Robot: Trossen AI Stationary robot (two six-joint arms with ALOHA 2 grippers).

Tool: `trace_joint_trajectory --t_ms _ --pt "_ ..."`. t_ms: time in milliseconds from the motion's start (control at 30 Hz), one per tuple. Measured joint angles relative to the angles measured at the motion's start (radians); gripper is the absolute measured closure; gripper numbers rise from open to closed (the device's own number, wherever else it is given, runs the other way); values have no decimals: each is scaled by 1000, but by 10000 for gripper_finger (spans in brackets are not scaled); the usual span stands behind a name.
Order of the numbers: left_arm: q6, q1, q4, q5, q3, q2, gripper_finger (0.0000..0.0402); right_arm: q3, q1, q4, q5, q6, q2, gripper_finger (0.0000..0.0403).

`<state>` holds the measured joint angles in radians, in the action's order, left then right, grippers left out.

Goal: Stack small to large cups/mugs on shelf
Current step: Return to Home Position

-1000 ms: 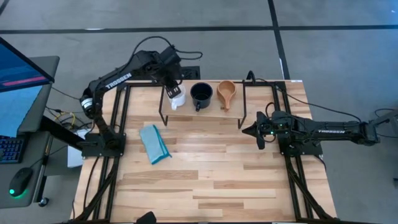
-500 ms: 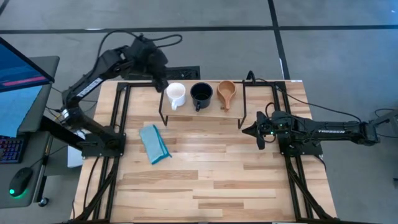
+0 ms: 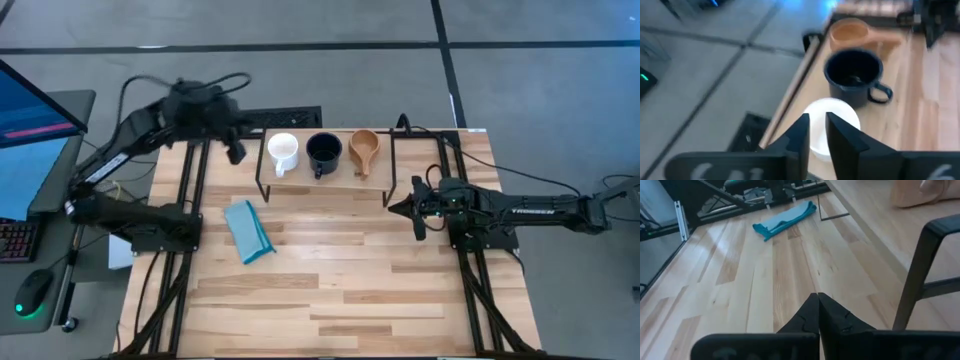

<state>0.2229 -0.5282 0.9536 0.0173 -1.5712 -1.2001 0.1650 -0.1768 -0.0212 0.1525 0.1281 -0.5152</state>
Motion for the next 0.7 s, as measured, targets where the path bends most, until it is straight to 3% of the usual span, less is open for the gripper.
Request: trace_joint_trajectory --t_ms 300,700 --pt "-54 -1 -243 -13 391 378 399 0 0 10 3 -32 0 394" --pt "-96 0 -572 -97 860 772 401 0 -25 112 110 -156 0 397"
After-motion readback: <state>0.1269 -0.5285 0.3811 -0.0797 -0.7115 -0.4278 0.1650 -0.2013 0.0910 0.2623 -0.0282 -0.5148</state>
